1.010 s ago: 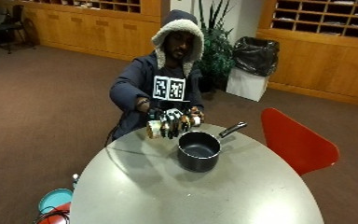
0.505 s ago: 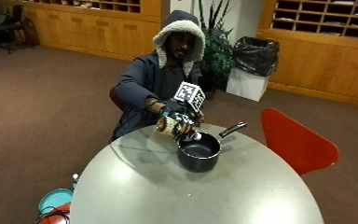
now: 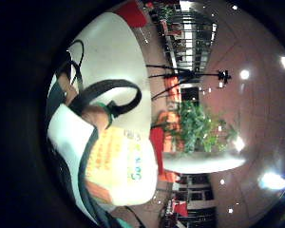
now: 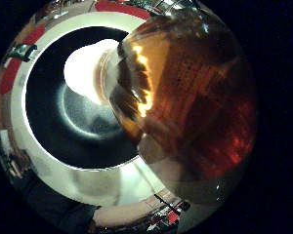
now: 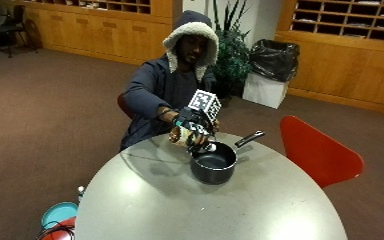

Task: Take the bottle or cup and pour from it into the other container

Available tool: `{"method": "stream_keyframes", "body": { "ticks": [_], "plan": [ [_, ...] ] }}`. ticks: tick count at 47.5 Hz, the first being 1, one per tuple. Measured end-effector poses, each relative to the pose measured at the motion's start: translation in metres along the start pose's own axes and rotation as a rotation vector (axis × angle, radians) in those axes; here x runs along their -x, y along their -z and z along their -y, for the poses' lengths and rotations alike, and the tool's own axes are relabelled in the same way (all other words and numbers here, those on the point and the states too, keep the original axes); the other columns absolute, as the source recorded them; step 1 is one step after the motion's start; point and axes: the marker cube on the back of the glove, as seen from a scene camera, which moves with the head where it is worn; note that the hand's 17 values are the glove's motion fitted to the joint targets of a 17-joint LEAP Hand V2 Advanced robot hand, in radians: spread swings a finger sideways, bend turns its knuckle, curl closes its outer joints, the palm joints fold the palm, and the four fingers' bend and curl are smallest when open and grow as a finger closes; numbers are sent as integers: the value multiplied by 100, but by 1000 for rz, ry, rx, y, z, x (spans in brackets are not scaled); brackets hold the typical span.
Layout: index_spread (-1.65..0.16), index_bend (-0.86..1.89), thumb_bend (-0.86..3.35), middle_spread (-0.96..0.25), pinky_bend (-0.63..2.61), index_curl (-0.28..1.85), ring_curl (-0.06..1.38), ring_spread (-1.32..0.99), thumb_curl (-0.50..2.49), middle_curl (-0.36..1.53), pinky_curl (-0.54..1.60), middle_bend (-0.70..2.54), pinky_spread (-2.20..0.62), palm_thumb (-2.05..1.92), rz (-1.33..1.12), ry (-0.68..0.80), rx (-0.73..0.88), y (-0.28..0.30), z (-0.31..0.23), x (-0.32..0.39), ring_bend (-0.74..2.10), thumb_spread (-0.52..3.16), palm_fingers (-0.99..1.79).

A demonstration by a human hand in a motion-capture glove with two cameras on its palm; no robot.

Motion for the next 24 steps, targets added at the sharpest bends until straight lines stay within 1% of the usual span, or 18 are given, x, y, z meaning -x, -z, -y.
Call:
{"method": "stream_keyframes", "body": {
  "ticks": [24],
  "plan": [
    [-29,10,-3,-27,47,25,41,-20,62,48,38,33,-9,93,28,-34,-4,5,-13,-1,64,63,116]
  ]
}}
